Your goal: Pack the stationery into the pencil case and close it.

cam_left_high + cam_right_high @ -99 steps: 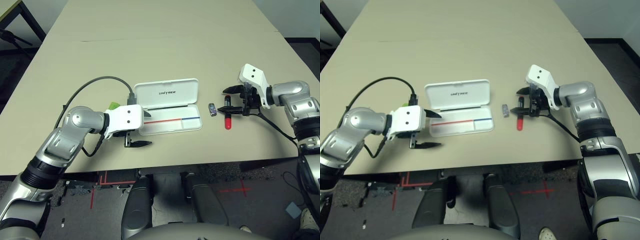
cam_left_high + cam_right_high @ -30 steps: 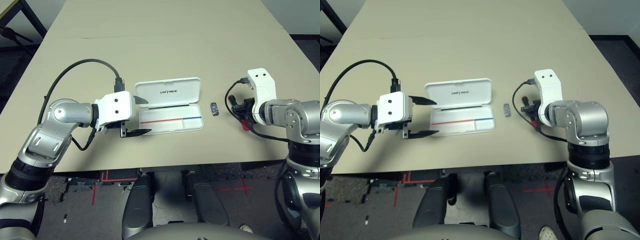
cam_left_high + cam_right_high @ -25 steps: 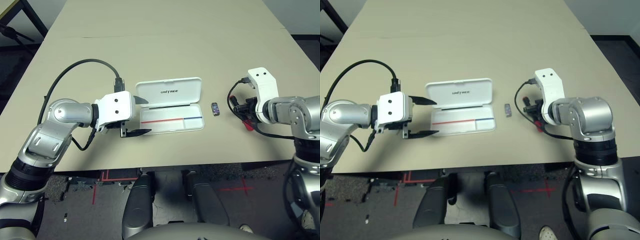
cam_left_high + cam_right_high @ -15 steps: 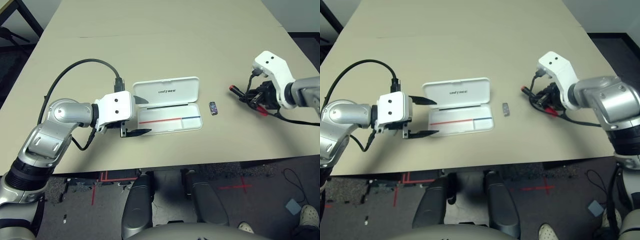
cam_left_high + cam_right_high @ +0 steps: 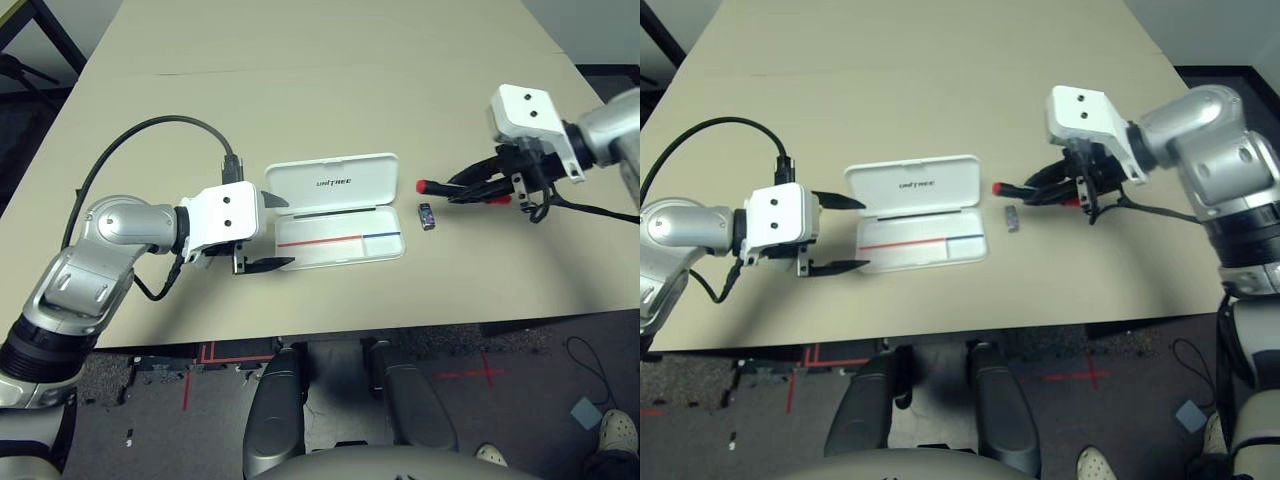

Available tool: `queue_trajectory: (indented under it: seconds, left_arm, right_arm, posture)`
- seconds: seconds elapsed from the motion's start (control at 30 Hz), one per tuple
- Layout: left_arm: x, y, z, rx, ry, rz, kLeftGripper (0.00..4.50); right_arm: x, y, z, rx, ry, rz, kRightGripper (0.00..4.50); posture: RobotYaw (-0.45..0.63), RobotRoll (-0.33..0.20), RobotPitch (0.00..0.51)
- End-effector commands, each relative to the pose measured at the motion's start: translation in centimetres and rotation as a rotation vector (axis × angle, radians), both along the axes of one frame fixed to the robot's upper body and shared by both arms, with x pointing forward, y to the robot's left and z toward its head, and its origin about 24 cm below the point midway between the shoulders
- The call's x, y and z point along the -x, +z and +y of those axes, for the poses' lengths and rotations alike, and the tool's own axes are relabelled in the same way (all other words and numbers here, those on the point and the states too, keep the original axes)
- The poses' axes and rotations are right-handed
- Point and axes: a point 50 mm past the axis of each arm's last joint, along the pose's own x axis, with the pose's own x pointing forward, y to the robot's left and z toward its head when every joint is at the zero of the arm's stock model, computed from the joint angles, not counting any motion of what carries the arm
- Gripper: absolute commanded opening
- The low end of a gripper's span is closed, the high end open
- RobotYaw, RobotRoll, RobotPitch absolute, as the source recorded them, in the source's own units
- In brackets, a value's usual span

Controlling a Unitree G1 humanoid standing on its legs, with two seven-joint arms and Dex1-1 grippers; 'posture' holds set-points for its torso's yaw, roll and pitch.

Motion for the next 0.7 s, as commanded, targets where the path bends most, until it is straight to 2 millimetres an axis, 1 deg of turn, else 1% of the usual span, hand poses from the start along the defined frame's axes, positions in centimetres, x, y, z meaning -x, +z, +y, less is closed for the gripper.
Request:
queue_trajectory:
  seconds: [0.03,0.13,0.2,0.37,0.57,0.7]
  left_arm:
    - [0.3,0.0,0.0,-0.012,-0.007,0.008,4.5]
    - [0.4,-0.1,-0.2,-0.008,-0.006,0.008,4.5]
    - [0.5,-0.2,-0.3,-0.006,-0.004,0.01,4.5]
    - [0.8,-0.3,-0.4,-0.003,0.004,0.013,4.5]
    - [1.1,-0.4,-0.3,-0.001,0.016,0.016,4.5]
    - [1.2,-0.4,-0.3,0.001,0.026,0.015,4.5]
  right_arm:
    - [-0.2,0.3,1.9,0.006,0.086,-0.018,0.5]
    - [-0.5,0.0,3.9,-0.009,0.136,-0.028,0.5]
    - [-0.8,-0.5,5.1,-0.021,0.157,-0.035,0.5]
    - [-1.1,-1.9,7.5,-0.039,0.193,-0.046,0.5]
    - [-1.7,-2.9,9.1,-0.042,0.201,-0.074,0.5]
    - [-1.8,-4.5,10.2,-0.024,0.213,-0.086,0.5]
  posture:
    - [0.12,0.0,0.194]
    - [0.13,0.0,0.196]
    - [0.13,0.0,0.199]
    - [0.15,0.0,0.205]
    - [0.17,0.0,0.207]
    - [0.18,0.0,0.207]
